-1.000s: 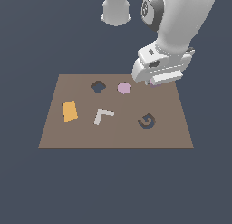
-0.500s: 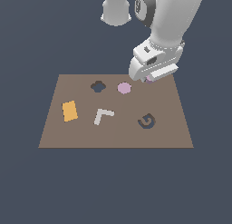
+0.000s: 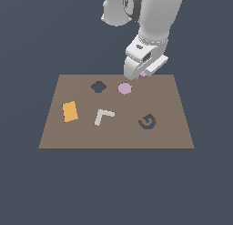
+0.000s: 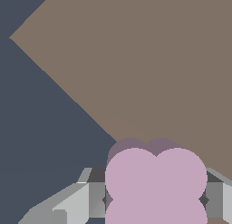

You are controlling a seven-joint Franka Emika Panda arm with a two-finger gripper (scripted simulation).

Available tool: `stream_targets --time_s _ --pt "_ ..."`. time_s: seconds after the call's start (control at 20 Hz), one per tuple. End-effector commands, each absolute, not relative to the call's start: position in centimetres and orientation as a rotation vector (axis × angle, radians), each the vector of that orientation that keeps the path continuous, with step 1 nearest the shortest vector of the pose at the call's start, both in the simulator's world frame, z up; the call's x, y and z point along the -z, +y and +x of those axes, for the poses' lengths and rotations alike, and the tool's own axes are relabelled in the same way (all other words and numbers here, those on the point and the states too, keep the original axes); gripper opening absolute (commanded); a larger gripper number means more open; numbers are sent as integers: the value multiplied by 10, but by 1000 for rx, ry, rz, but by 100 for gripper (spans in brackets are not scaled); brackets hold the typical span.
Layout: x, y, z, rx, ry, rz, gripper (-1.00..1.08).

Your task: Insert a designated object into the corresponding slot on a board.

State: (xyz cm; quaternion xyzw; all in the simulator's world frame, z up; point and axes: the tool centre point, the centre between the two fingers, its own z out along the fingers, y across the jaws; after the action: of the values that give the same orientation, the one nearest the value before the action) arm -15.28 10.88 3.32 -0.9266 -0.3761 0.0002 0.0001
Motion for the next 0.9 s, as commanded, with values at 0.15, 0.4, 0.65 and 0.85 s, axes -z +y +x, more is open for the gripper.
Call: stream_targets --time_s 0.15,0.4,0.65,0.85 --pt "-34 85 -163 0 -1450 -2787 -100" --pt "-35 63 -167 0 -1672 -2660 -100" --pt "-36 42 -168 0 -1877 -2520 -100" --pt "-36 24 -166 0 -2029 -2399 -100"
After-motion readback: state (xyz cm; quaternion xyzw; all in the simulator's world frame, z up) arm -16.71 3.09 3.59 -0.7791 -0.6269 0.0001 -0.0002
